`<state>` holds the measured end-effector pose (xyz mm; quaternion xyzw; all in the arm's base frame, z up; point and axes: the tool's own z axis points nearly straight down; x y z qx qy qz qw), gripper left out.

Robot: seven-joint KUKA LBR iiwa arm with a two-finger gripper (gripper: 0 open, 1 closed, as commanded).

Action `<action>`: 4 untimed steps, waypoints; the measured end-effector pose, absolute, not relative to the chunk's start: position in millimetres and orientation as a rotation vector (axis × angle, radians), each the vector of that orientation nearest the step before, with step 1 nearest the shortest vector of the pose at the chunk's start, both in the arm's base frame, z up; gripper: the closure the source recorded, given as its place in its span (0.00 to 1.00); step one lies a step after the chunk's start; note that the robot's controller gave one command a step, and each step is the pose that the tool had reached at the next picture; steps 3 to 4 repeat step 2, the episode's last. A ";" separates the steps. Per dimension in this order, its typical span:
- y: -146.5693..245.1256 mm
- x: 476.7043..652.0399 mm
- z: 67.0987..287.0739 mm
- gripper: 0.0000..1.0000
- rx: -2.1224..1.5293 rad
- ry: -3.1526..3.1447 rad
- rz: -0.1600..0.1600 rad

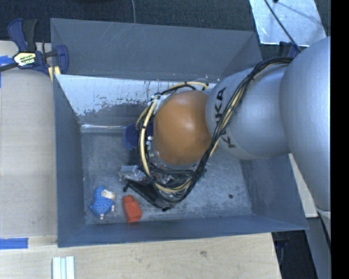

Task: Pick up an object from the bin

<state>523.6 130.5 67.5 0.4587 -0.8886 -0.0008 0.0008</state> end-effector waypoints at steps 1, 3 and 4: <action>130.9 525.8 70.9 1.00 1.443 -2.794 0.001; 127.0 505.9 210.1 1.00 1.559 -2.739 0.004; 127.0 505.9 210.1 1.00 1.559 -2.739 0.004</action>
Offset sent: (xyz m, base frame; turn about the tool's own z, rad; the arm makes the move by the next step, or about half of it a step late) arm 0.0000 0.0000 0.0000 0.0000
